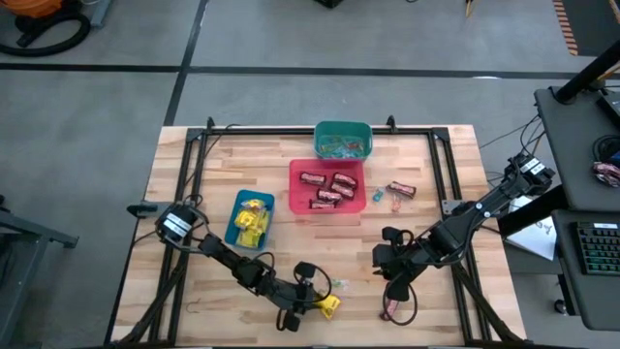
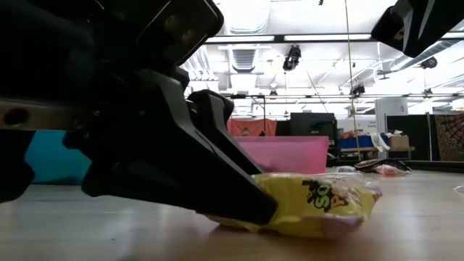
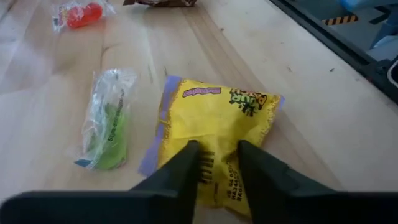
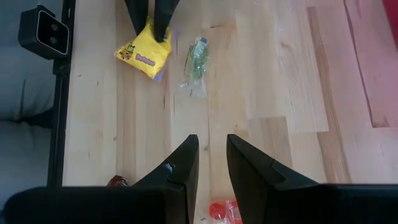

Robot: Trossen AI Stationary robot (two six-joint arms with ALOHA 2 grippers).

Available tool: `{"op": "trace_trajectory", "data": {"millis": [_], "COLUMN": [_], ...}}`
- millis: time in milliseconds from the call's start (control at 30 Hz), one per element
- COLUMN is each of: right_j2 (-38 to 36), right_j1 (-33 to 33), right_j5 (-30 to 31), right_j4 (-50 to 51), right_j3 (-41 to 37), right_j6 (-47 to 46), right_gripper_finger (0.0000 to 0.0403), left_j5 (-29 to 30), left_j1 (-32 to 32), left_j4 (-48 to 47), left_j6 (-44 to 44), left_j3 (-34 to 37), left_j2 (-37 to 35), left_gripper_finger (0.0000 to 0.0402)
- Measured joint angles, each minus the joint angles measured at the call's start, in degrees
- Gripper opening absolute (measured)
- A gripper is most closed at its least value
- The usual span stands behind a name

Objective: Sort candy
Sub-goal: Put the yellow candy into the blue bin

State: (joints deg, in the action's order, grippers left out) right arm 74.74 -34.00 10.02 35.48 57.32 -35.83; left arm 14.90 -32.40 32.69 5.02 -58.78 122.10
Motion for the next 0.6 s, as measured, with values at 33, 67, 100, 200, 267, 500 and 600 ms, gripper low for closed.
{"op": "trace_trajectory", "data": {"millis": [33, 67, 100, 200, 267, 500, 600], "right_j2": [0.0, 0.0, 0.0, 0.0, 0.0, 0.0, 0.0], "right_j1": [0.0, 0.0, 0.0, 0.0, 0.0, 0.0, 0.0], "right_j5": [0.0, 0.0, 0.0, 0.0, 0.0, 0.0, 0.0], "right_j4": [0.0, 0.0, 0.0, 0.0, 0.0, 0.0, 0.1], "right_j3": [0.0, 0.0, 0.0, 0.0, 0.0, 0.0, 0.0], "right_j6": [0.0, 0.0, 0.0, 0.0, 0.0, 0.0, 0.0], "right_gripper_finger": [0.0075, 0.0075, 0.0075, 0.0075, 0.0075, 0.0075, 0.0075], "left_j5": [-0.3, -0.4, -0.5, -1.0, -1.0, -1.0, -0.5], "left_j1": [0.0, 0.0, 0.0, 0.0, 0.0, 0.0, 0.0], "left_j4": [0.1, 0.1, 0.1, -0.4, -1.2, -14.3, -24.5], "left_j6": [0.0, 0.0, 0.0, 0.2, 0.1, -1.0, -1.1], "left_j3": [0.0, -0.1, -0.1, 0.1, 0.1, 0.1, 0.0], "left_j2": [0.0, -0.1, -0.2, -1.0, -1.9, -9.7, -15.5], "left_gripper_finger": [0.0077, 0.0064, 0.0051, 0.0020, 0.0007, 0.0010, 0.0010]}}
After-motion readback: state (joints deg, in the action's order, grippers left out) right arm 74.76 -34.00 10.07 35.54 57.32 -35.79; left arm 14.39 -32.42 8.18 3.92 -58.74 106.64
